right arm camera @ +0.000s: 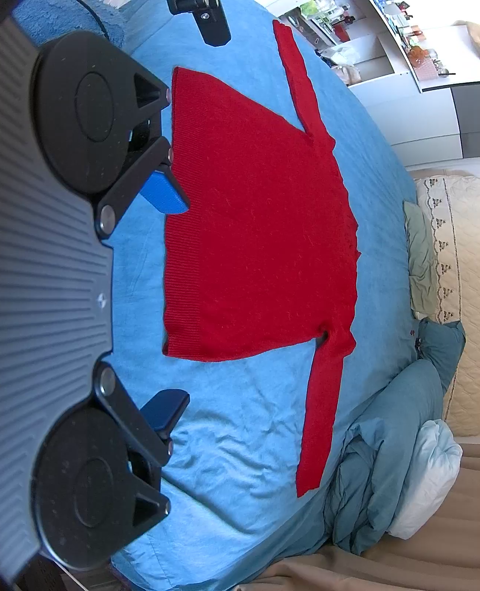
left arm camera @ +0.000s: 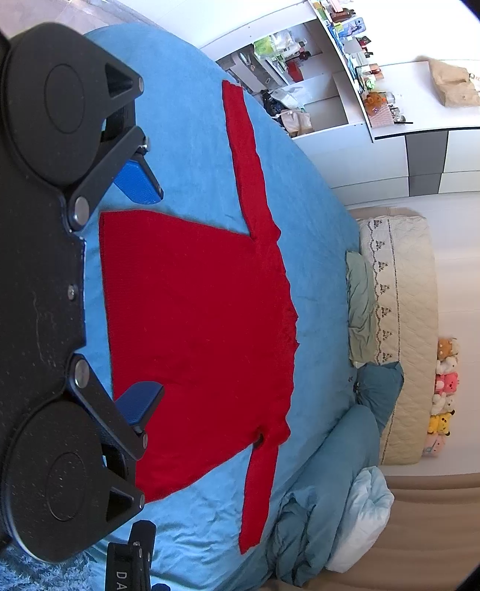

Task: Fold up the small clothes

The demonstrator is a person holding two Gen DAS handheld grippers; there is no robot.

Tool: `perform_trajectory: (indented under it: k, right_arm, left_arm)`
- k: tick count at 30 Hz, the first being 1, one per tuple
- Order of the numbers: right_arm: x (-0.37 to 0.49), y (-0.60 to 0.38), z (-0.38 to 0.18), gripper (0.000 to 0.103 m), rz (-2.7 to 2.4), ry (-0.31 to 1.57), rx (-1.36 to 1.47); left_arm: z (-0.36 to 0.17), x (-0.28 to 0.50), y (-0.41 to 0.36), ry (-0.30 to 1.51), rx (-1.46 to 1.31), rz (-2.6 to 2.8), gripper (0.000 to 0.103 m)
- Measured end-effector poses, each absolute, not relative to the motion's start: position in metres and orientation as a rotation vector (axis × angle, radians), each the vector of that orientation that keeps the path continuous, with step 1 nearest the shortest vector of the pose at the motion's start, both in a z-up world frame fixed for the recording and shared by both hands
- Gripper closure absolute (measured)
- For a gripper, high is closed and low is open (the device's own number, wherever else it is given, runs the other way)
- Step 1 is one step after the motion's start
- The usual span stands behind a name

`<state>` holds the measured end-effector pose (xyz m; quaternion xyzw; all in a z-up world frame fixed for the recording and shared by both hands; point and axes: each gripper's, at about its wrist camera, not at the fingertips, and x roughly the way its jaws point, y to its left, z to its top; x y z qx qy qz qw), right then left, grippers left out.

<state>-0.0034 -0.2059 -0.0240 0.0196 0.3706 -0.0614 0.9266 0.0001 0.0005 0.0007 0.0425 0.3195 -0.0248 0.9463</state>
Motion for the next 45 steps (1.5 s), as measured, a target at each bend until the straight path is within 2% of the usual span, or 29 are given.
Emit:
perform_trajectory:
  k: [45]
  right_arm:
    - [-0.0062, -0.2076, -0.0248, 0.000, -0.125, 0.751, 0.043]
  left_arm:
    - [0.0068, -0.0056, 0.0058, 0.629, 0.071, -0.060, 0.000]
